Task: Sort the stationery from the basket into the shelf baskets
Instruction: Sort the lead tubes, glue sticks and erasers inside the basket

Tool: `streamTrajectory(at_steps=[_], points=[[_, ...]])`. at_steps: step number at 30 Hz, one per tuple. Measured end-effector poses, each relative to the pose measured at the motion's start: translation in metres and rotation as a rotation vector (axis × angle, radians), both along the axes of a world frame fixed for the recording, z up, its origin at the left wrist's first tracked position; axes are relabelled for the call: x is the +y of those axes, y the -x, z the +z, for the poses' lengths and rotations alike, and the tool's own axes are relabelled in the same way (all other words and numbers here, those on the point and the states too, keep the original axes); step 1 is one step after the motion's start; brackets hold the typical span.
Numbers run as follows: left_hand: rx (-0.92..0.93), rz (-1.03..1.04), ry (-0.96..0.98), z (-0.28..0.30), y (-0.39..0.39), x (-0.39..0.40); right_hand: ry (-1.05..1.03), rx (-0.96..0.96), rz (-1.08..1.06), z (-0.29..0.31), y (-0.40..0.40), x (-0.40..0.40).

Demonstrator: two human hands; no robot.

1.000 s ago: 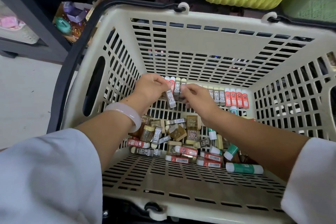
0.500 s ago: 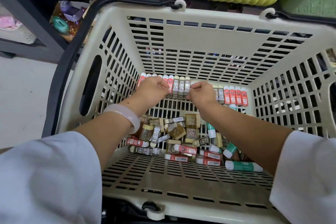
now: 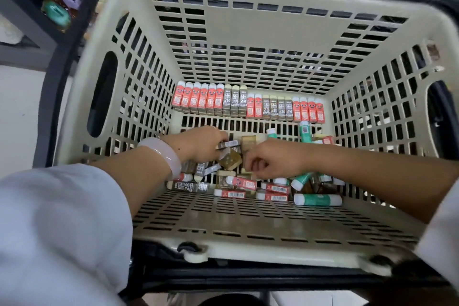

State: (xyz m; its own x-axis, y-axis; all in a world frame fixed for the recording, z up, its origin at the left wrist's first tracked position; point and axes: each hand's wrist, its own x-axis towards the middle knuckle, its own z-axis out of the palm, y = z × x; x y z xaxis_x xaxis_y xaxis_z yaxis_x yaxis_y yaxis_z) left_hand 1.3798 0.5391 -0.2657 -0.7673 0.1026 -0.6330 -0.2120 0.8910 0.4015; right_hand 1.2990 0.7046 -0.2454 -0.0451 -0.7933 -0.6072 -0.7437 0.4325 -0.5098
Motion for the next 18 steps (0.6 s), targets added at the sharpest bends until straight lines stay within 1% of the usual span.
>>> streamTrajectory(at_steps=[3,5,6,9,12,15,16,18], points=[[0.019,-0.088,0.064,-0.002,0.0,-0.001,0.047,0.148,0.155,-0.01,-0.015,0.015],[0.01,-0.112,0.122,-0.003,0.0,-0.001,0.082,0.216,0.165,-0.016,-0.02,0.019],[-0.005,-0.101,0.119,-0.003,-0.001,-0.001,0.091,0.221,0.131,-0.018,-0.023,0.018],[-0.067,-0.03,0.027,-0.002,0.0,0.001,0.11,0.223,0.032,-0.021,-0.032,0.011],[-0.097,0.016,-0.017,-0.002,0.002,0.0,0.115,0.216,0.003,-0.023,-0.041,0.009],[-0.097,0.107,-0.124,-0.002,0.003,0.001,0.136,0.203,-0.004,-0.021,-0.042,0.01],[-0.091,0.11,-0.129,-0.003,0.002,0.003,0.152,0.193,-0.001,-0.021,-0.044,0.01],[-0.063,0.049,-0.056,-0.006,0.001,0.008,0.172,0.175,0.006,-0.021,-0.048,0.007]])
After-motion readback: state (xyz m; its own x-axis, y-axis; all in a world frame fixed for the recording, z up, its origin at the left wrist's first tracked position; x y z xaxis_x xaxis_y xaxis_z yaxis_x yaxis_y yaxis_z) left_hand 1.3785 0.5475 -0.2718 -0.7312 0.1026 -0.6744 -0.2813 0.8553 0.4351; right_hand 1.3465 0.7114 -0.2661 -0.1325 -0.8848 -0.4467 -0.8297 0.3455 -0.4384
